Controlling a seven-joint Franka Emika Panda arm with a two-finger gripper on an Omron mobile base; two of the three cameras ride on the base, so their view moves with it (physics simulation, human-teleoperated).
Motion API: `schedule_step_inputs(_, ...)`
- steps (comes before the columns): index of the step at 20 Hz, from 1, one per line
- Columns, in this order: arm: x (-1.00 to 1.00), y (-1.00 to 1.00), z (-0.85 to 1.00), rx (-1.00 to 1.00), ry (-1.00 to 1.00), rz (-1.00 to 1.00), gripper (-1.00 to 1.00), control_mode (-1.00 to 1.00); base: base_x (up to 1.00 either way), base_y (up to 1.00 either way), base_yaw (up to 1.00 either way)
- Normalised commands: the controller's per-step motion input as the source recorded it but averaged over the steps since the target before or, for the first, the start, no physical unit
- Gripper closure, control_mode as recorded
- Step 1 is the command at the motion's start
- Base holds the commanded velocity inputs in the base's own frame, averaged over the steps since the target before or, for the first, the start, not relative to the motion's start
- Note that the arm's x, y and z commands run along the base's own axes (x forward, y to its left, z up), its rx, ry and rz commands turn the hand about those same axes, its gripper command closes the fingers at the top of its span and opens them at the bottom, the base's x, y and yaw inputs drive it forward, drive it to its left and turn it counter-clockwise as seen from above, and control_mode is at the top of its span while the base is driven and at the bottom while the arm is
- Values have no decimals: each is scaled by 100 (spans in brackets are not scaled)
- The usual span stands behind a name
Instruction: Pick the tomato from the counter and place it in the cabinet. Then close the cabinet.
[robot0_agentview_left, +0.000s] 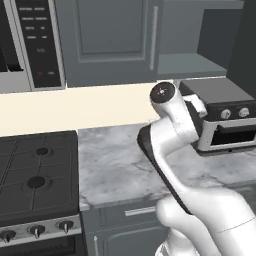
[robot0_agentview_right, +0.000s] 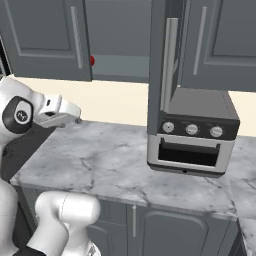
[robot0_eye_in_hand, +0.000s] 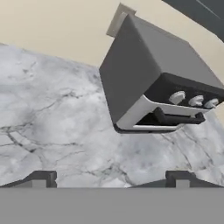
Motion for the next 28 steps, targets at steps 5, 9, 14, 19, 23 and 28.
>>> schedule_step_inputs(5,-91,-42,-7,40,-24,-11,-100,-100,0,0,0)
schedule_step_inputs(9,-99,-52,0,52,-27,-17,-100,-100,0,0,0)
schedule_step_inputs(14,-95,-6,6,45,-26,-33,-100,-100,0,0,0)
schedule_step_inputs(19,-81,-2,29,39,-29,-36,-100,-100,0,0,0)
schedule_step_inputs(23,-64,-50,1,39,-38,-24,-100,-100,0,0,0)
schedule_step_inputs(28,-42,-89,11,36,-39,-13,-100,-100,0,0,0)
